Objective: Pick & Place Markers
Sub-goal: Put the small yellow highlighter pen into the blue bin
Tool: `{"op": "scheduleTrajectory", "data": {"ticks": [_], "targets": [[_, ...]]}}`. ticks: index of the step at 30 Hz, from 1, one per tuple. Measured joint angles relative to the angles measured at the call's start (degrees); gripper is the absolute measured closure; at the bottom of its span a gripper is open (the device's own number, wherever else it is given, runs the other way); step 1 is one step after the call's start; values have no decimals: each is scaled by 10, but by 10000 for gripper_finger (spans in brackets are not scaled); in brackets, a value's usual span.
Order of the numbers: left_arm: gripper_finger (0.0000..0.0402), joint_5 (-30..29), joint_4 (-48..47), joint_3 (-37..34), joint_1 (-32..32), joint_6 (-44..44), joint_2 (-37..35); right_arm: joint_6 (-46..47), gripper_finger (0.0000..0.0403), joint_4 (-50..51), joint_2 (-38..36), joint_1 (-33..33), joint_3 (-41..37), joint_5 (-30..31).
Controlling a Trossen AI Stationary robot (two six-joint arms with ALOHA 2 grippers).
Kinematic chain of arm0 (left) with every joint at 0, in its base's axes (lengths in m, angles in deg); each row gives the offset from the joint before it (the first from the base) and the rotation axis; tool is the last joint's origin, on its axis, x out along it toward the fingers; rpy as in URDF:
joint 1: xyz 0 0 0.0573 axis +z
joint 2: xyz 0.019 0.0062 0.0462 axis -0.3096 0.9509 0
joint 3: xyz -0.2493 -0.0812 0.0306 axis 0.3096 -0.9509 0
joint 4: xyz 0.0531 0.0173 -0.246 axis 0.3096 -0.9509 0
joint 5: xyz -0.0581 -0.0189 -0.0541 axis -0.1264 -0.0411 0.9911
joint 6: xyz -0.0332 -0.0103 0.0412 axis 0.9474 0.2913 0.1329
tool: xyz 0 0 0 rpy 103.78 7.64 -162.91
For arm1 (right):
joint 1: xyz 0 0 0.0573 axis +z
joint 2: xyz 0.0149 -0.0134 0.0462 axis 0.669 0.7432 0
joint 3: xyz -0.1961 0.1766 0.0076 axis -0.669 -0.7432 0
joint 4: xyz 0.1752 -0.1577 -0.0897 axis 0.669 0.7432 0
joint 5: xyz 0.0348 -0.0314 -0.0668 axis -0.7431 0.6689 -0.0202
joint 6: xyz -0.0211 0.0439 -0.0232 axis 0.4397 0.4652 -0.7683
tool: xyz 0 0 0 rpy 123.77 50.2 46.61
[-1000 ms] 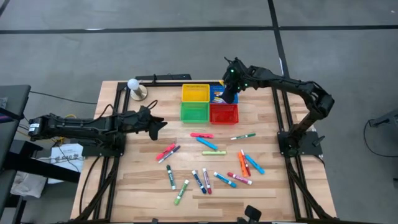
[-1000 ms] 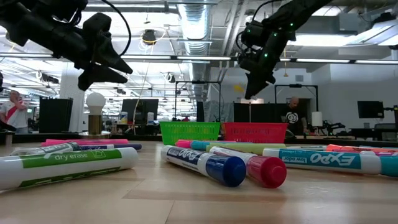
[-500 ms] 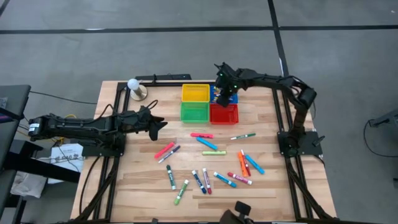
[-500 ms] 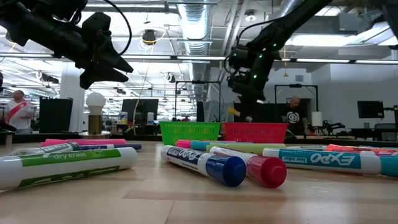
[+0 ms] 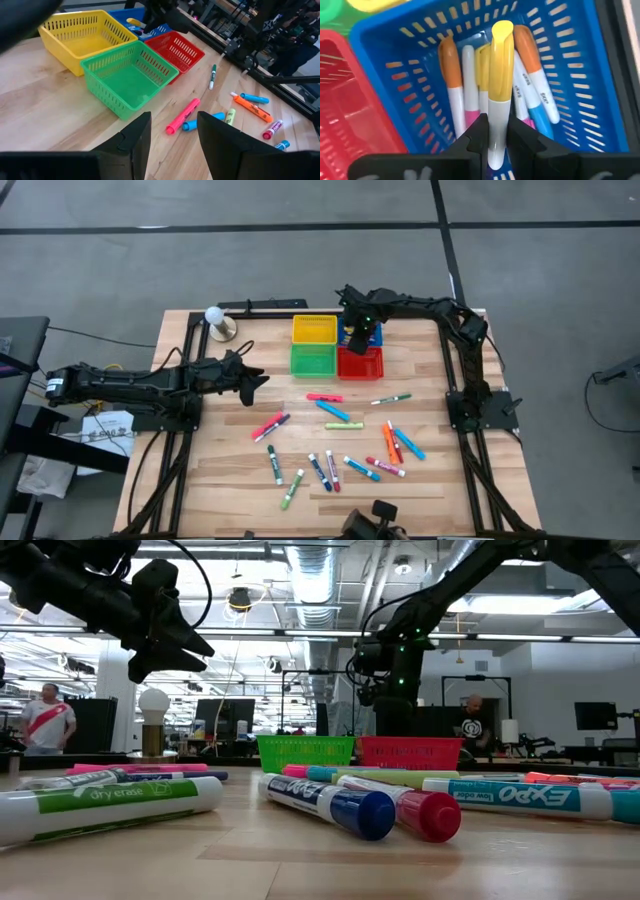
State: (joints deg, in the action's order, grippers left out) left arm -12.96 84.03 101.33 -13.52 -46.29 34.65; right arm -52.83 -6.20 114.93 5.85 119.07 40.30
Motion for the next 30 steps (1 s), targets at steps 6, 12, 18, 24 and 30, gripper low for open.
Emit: {"op": "scheduleTrajectory", "data": {"ticks": [6,12,18,24,30], "targets": [[243,0,0,0,0,0,0,-9,355,5,0,-4,0,19],[243,0,0,0,0,0,0,-13,355,6,14,-7,0,20],[243,0,0,0,0,0,0,-12,355,6,19,-7,0,23],[243,0,0,0,0,0,0,-13,355,8,19,-7,0,23],[243,0,0,0,0,0,0,-14,348,6,19,-6,0,23]]}}
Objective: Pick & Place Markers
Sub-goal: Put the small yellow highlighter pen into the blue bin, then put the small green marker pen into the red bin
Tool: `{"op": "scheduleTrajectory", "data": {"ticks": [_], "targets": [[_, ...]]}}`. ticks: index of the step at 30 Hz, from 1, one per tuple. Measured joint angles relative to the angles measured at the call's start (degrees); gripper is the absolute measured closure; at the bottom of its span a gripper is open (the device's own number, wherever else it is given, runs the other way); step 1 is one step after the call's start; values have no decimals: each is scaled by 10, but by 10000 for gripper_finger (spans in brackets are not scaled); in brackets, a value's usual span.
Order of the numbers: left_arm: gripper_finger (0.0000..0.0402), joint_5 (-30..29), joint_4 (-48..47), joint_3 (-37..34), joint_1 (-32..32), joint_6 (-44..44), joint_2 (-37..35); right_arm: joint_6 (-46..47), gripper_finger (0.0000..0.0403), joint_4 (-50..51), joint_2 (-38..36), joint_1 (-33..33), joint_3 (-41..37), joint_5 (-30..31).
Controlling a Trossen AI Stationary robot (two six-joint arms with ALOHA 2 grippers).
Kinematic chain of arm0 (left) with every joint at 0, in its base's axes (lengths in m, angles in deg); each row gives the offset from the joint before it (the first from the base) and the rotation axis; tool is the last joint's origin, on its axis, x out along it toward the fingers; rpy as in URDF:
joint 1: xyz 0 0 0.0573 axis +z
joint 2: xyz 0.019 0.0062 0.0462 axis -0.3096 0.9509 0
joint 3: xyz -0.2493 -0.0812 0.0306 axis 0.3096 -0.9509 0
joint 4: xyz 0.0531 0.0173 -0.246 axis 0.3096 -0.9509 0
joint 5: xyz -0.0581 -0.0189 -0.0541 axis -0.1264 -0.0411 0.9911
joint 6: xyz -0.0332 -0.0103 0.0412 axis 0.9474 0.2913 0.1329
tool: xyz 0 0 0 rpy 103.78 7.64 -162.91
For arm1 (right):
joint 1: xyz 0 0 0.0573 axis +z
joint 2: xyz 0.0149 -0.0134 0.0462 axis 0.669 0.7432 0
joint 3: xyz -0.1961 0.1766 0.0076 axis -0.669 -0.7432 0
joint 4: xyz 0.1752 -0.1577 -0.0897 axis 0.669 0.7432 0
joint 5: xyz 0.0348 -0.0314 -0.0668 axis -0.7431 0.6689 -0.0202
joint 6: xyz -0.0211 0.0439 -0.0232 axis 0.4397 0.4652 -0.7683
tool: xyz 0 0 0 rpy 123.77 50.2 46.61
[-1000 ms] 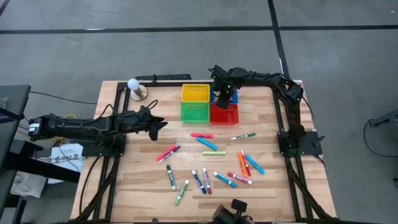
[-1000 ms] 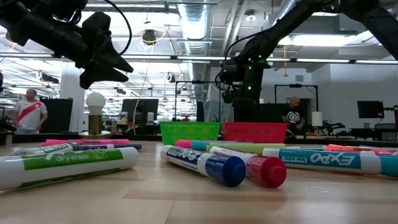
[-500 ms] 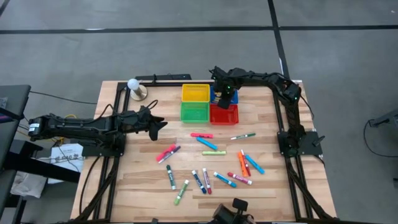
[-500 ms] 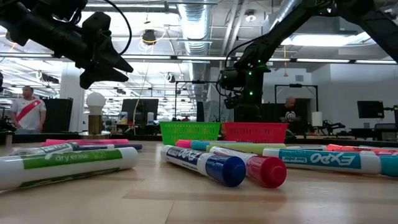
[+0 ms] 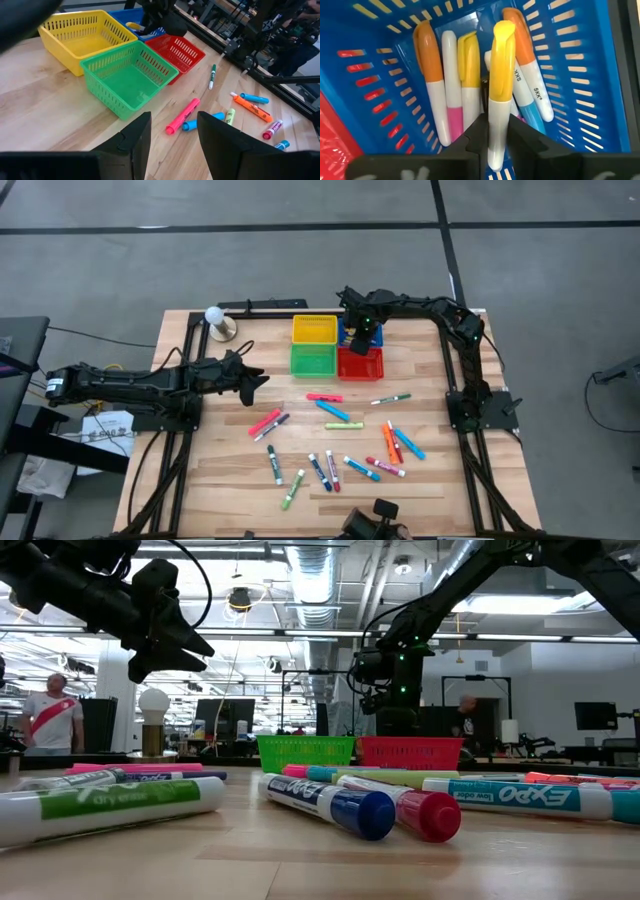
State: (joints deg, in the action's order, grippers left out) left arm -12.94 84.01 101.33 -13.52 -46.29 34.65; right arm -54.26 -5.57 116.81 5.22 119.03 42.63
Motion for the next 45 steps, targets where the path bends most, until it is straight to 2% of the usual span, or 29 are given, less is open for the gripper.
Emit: {"op": "scheduleTrajectory", "data": {"ticks": [8,15,23,31,37,45], "targets": [[243,0,0,0,0,0,0,-4,296,2,-1,0,0,0],[243,0,0,0,0,0,0,1,270,16,-31,1,0,0],[243,0,0,0,0,0,0,7,268,37,-110,12,0,2],[243,0,0,0,0,0,0,10,275,61,-226,35,0,1],[243,0,3,0,0,0,0,63,273,91,-304,56,0,-7],[243,0,9,0,0,6,0,84,275,149,-366,92,0,-33]]}}
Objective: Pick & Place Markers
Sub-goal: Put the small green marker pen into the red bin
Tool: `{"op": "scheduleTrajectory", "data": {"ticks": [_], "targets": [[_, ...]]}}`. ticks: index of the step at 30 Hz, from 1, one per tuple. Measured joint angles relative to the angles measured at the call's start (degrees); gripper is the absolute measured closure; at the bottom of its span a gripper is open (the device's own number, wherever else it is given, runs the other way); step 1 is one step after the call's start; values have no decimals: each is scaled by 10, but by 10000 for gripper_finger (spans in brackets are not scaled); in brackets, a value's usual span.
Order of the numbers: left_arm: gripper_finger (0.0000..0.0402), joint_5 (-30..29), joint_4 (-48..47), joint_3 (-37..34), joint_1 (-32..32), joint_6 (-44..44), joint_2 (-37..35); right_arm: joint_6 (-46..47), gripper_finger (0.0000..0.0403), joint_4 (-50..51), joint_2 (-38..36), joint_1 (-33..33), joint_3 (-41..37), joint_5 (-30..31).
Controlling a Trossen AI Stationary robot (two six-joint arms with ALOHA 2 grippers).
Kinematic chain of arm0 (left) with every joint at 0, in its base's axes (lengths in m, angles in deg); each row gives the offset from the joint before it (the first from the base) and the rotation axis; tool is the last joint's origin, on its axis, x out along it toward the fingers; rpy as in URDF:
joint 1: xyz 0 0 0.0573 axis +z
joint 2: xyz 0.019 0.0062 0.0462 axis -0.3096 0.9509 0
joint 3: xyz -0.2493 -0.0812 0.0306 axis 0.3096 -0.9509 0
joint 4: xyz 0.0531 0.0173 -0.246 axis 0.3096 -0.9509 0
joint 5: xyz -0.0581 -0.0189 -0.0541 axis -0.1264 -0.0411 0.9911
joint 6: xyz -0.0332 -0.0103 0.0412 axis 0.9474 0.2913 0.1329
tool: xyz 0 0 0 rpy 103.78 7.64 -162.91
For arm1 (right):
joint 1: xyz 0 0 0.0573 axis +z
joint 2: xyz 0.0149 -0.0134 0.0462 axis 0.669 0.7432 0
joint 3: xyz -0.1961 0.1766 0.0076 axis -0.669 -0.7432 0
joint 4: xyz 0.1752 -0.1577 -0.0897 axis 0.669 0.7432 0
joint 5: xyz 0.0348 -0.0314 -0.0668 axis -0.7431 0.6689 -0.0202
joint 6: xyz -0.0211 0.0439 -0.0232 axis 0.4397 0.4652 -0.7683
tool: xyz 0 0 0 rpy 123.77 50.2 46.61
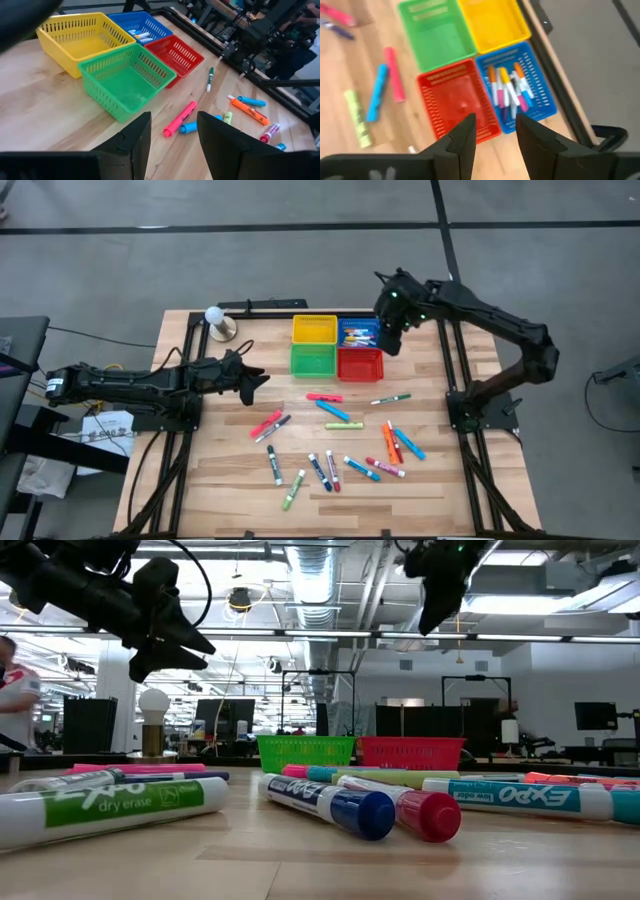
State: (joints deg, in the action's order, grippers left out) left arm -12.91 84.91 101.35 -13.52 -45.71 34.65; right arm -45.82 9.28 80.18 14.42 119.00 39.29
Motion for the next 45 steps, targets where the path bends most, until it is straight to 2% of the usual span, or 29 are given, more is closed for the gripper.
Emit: {"op": "scheduleTrajectory", "data": {"ticks": [8,14,21,28,37,45], "targets": [[243,1,5,0,0,64,0,20,274,12,-31,60,0,-53],[243,25,8,0,0,89,0,38,275,8,-50,109,-11,-56],[243,33,10,0,0,89,0,86,277,-55,-95,145,-133,-56],[243,33,19,0,0,89,0,128,278,-72,-128,160,-250,-55],[243,32,26,0,0,89,0,135,278,-72,-113,167,-318,-54],[243,32,30,0,0,89,0,144,278,-73,-60,167,-342,-26]]}}
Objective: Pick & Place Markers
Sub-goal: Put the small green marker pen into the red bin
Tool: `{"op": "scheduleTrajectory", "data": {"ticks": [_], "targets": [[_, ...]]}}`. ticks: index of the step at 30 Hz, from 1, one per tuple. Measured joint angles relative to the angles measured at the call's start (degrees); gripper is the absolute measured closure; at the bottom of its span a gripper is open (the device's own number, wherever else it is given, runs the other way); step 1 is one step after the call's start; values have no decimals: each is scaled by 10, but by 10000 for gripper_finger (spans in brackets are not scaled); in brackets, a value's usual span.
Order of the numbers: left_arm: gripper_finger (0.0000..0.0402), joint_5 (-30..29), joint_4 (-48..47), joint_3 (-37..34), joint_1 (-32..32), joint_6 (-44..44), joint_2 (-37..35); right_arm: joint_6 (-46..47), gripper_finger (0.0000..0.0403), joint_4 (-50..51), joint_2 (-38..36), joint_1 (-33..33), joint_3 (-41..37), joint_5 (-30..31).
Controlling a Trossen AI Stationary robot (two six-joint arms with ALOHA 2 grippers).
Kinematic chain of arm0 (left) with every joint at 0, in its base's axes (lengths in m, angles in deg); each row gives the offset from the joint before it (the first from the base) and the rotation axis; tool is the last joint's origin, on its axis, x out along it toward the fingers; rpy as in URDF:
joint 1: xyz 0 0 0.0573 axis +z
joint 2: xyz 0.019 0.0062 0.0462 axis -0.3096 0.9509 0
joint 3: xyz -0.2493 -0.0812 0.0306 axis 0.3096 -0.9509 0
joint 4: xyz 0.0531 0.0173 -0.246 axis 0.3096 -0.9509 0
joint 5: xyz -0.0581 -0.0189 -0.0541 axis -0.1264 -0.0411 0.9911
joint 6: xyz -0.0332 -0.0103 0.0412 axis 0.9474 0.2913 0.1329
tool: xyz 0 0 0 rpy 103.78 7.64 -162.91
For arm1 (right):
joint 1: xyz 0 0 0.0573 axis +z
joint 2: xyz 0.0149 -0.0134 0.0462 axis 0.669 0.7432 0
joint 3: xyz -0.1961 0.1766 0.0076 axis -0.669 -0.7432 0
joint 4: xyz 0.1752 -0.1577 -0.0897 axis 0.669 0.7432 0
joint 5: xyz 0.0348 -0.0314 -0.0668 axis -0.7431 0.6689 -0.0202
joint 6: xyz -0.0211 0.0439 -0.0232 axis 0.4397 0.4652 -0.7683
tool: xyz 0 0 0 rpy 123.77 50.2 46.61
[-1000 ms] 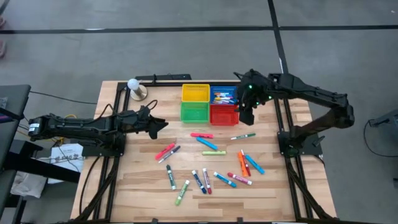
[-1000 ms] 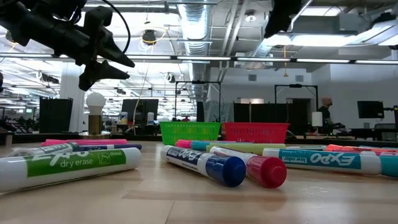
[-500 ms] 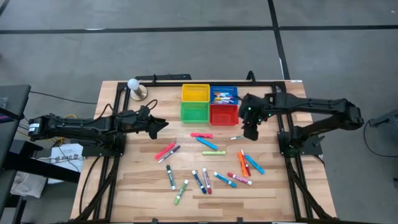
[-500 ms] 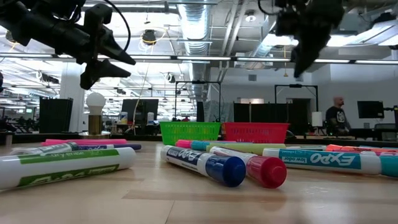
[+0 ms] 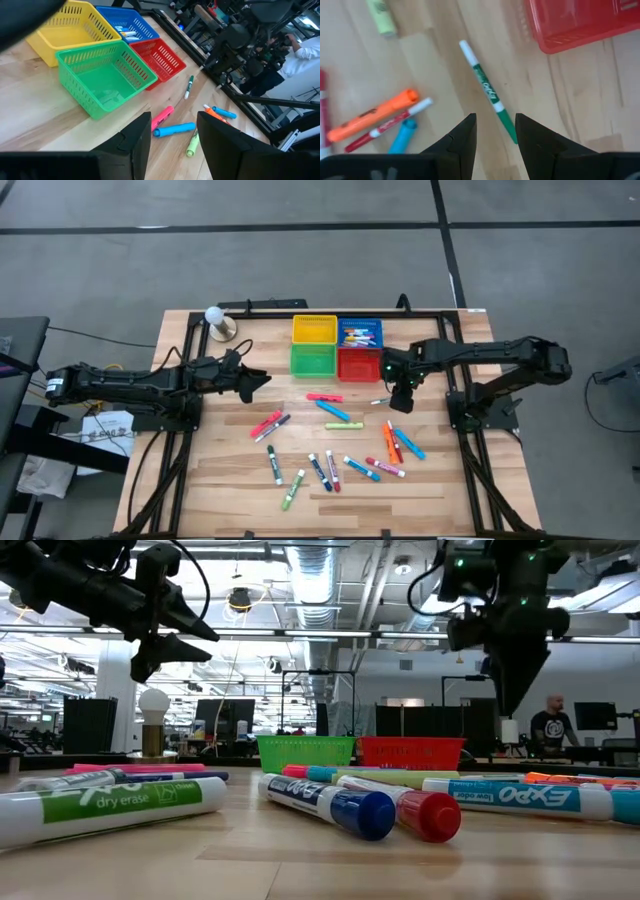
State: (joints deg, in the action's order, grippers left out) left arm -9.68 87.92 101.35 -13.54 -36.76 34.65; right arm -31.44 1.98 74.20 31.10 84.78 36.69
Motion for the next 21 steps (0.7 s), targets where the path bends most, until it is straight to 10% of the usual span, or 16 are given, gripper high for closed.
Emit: {"op": "scheduleTrajectory", "data": {"ticks": [21], "targets": [[243,0,3,0,0,0,0,-57,278,-21,113,33,0,47]]}}
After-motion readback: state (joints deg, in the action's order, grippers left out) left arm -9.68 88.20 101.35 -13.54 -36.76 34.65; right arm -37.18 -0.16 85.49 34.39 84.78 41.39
